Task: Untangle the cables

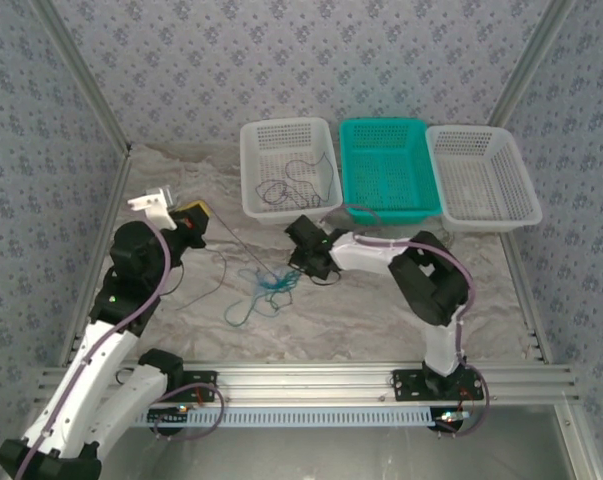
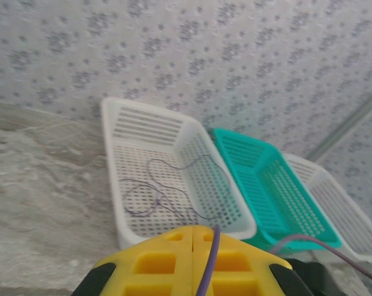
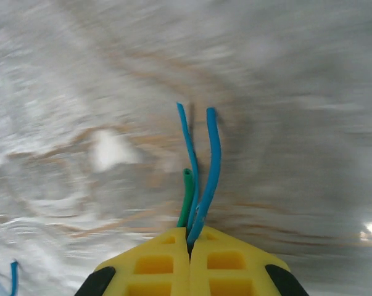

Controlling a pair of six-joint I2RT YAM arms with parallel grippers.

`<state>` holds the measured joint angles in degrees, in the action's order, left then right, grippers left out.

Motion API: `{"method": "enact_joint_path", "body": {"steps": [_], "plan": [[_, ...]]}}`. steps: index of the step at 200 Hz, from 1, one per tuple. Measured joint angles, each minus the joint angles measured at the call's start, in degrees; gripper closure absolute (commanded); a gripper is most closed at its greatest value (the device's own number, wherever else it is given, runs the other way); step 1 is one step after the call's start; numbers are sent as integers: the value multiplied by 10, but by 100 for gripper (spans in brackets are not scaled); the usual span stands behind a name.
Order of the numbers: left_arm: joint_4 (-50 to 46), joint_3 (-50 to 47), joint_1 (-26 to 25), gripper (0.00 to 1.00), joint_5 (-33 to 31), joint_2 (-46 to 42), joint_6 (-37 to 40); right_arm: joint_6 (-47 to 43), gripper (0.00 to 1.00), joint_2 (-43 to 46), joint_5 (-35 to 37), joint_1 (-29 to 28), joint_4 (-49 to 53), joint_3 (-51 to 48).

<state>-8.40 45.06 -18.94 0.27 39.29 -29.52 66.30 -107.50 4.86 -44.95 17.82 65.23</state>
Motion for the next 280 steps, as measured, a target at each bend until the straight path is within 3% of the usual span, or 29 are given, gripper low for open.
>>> {"method": "enact_joint_path", "body": {"steps": [28,67,116,148,154,172,181,201,231,255,280], "plan": [[-76,29,46,100,-32,-11,0,8,100,100,28,62,19,-111],[-143,32,141,100,-5,-7,-27,8,100,200,48,168,35,-196],[-138,33,263,100,28,-7,-64,-4,100,260,91,301,91,-242],[-126,33,287,100,66,-5,-76,-22,100,297,108,352,103,-261],[-113,31,287,100,84,-1,-78,-35,96,301,109,348,103,-261],[-67,17,283,100,148,14,-89,-86,46,303,109,300,97,-250],[-54,12,276,100,172,23,-90,-111,33,303,118,262,98,-238],[-50,9,243,100,199,43,-86,-158,30,319,145,153,91,-207],[-50,12,191,100,220,47,-73,-225,32,342,160,1,38,-153],[-53,39,156,100,229,55,-64,-255,32,303,104,-57,-63,-125],[-55,82,128,100,229,60,-52,-249,32,190,24,-83,-162,-87]]}}
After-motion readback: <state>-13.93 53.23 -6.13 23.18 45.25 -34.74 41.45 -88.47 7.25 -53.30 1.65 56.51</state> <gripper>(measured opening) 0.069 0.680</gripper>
